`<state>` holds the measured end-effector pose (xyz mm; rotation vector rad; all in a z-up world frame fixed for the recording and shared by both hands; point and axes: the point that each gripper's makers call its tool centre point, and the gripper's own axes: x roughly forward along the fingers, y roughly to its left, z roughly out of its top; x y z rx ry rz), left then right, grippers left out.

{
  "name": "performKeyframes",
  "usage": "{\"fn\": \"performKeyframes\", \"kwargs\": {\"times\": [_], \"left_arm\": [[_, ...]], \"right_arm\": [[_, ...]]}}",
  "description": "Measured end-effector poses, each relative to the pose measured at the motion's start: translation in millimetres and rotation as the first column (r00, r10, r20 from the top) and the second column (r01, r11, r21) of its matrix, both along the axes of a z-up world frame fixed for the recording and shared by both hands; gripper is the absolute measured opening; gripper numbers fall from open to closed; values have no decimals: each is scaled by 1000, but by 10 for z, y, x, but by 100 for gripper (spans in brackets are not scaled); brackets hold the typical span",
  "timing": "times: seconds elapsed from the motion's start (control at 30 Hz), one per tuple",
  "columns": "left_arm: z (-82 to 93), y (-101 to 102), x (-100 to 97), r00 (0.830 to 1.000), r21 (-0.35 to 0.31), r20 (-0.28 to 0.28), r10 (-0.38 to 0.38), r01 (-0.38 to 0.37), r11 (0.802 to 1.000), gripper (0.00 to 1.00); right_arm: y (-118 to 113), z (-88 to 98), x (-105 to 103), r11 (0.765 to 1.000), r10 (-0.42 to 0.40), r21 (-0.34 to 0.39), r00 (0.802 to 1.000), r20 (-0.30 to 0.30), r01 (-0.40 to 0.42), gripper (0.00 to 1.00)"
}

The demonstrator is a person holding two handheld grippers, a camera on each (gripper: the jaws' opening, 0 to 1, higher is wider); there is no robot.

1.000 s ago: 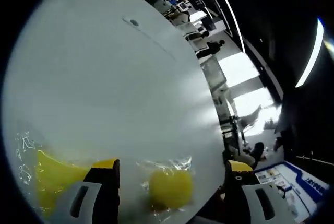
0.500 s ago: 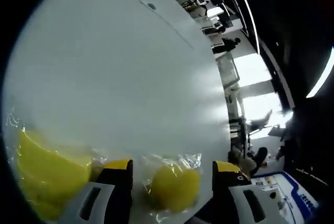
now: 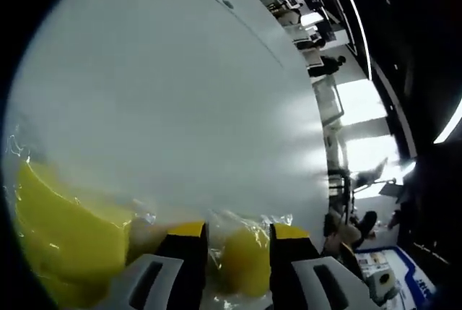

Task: Compare the silicone blocks by pressing each to a similar depth, holding the contact briefly, and releasing to observe deformation and rebound differences across the visible hardness samples.

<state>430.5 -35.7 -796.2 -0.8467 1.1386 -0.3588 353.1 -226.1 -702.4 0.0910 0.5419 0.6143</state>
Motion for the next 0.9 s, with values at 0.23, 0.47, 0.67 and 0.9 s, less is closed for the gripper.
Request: {"fn": "performKeyframes", "kwargs": {"times": [0.23,0.47,0.67,0.9], "left_arm": [[-10,-18,41,999,40,36,-15,14,999,30],[-58,-11,53,993,119,94,-78,67,991,20],[-109,-39,64,991,140,92,-96,83,987,10],[-160,-28,59,990,169,64,-129,116,979,0]], "right_arm": [[24,17,13,1000,-6,10,1000,3,6,97],[52,5,-2,1000,1,12,1000,-2,-1,97],[29,1,5,1000,-3,9,1000,-4,3,97],[27,20,14,1000,-4,10,1000,-2,4,97]]}}
